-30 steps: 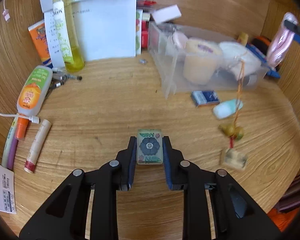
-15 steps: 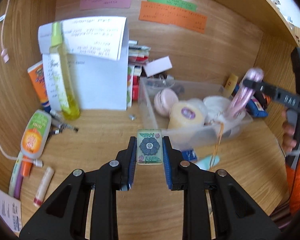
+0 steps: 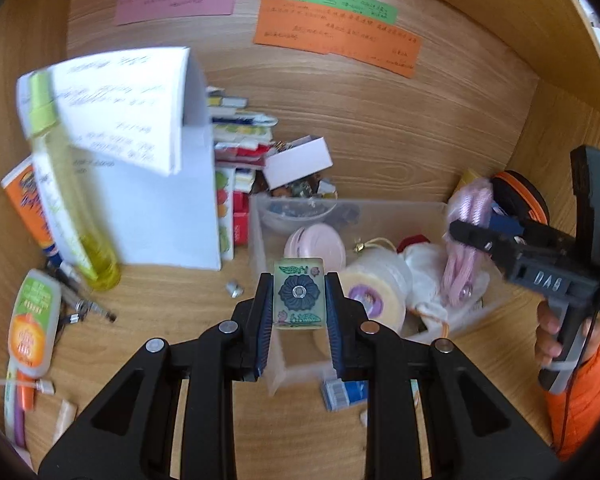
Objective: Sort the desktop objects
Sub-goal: 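Carry the rope bag and the tile into the clear box with both tools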
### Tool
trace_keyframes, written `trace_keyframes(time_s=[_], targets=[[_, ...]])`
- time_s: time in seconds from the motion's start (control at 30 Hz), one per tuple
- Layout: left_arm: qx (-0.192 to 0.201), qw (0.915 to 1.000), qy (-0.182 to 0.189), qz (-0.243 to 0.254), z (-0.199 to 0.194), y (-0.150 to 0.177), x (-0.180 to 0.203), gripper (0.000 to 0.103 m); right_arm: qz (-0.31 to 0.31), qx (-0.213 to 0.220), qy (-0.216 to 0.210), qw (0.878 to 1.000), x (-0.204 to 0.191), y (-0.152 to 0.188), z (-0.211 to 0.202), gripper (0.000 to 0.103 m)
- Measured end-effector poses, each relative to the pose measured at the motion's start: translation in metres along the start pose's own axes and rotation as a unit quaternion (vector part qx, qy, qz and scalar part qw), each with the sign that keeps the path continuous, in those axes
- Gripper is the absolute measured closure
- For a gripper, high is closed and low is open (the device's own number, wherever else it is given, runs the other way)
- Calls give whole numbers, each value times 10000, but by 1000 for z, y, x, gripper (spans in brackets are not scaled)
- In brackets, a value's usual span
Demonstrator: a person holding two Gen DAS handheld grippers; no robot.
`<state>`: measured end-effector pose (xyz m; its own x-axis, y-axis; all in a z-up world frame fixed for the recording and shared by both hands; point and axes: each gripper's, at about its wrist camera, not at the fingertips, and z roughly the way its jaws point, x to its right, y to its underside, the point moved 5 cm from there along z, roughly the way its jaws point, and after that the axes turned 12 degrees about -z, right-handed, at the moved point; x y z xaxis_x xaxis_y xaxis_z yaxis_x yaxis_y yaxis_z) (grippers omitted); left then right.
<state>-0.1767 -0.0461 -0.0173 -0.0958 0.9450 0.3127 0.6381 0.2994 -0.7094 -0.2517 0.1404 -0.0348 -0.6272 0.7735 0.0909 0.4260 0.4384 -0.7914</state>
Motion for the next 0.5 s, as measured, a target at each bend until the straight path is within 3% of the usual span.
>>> trace_keyframes(time_s=[0.2,0.5], targets=[[4,9997,-164,196,23,-16,14,79,139,-214,154,9996,7,11,22,38],[-181,9996,-179,89,45,-9,5,79,212,-445,206,9986,14,30,34,35]])
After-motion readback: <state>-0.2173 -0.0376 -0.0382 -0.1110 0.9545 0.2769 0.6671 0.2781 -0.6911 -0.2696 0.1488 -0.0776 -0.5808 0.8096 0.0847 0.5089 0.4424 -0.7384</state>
